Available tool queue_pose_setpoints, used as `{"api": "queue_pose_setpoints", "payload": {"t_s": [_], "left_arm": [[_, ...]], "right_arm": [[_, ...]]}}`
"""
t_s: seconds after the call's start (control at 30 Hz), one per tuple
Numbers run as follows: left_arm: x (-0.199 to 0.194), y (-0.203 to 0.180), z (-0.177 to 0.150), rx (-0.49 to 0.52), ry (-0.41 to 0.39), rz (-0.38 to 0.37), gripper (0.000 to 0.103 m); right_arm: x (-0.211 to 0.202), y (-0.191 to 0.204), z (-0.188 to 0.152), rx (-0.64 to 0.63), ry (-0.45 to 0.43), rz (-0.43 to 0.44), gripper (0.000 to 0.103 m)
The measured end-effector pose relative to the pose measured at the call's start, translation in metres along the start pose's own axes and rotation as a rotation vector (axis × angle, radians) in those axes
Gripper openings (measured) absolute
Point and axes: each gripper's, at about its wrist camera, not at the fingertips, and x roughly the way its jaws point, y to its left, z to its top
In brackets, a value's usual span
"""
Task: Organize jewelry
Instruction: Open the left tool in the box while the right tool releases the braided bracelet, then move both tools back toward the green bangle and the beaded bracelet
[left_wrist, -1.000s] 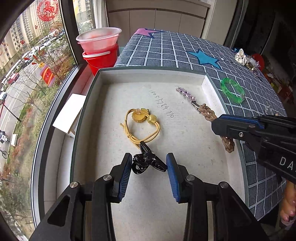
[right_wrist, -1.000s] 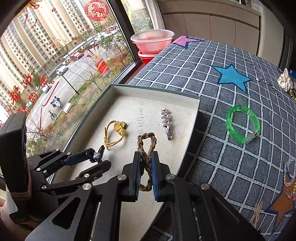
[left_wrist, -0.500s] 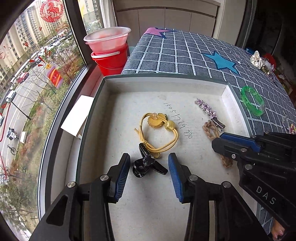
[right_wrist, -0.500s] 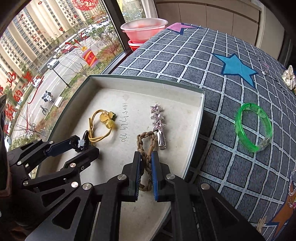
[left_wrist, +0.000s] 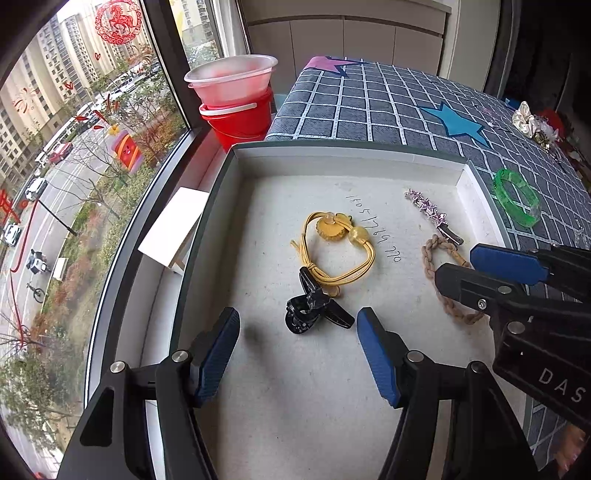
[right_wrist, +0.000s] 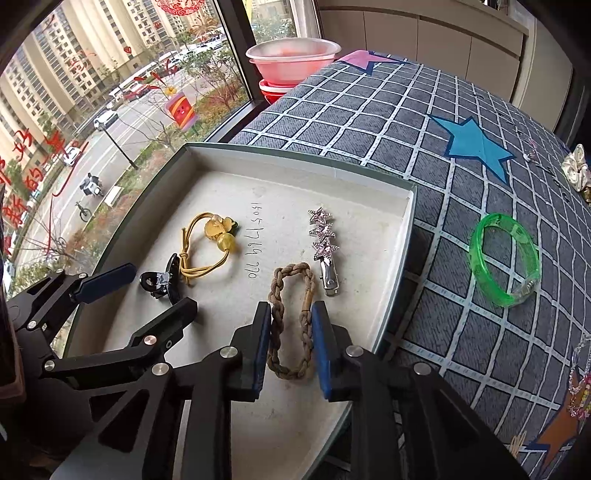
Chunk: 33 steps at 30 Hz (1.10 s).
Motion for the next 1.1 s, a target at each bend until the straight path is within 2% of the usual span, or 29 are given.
{"api": "queue_pose_setpoints", "payload": {"t_s": [0.03,0.07,0.13,0.27,0.4,0.43,0.47,0.5,0.73,0.83,1.1], "left_arm": [[-0.001,0.0,0.0,0.0,-0.001,0.001,0.073],[-0.003,0.0,-0.001,0.001,-0.003,0.004,0.073],[-0.008,0.001,-0.002,0.004,-0.014,0.007,0.073],[-0.017,0.0,0.0,0.004,-0.038,-0.002,0.073],[-0.023,-0.002,0.001,-0.004,-0.042,-0.021,0.073],[-0.023,-0.003,0.001,-0.004,-0.044,-0.022,0.078],[-0.024,-0.004,0.0,-0.004,-0.046,-0.021,0.102],[-0.027,-0.005,0.0,-0.006,-0.059,-0.019,0.103],[-0.041,-0.014,-0.001,-0.007,-0.088,-0.032,0.103],[-0.047,-0.022,0.0,-0.005,-0.1,-0.044,0.103],[-0.065,-0.068,0.001,0.054,-0.117,-0.122,0.103]], "right_arm": [[-0.004,-0.001,0.001,0.008,-0.012,0.005,0.044],[-0.009,-0.003,0.002,0.016,-0.025,0.005,0.046],[-0.019,-0.005,0.004,0.027,-0.049,0.002,0.047],[-0.038,-0.013,0.004,0.051,-0.089,-0.001,0.06],[-0.054,-0.024,0.001,0.078,-0.115,0.004,0.065],[-0.057,-0.027,0.0,0.085,-0.12,0.006,0.067],[-0.059,-0.029,-0.002,0.092,-0.124,0.008,0.068],[-0.062,-0.032,-0.004,0.099,-0.126,0.01,0.068],[-0.08,-0.054,-0.025,0.161,-0.141,0.028,0.07],[-0.088,-0.067,-0.036,0.2,-0.152,0.04,0.082],[-0.116,-0.107,-0.074,0.302,-0.171,0.015,0.083]]}}
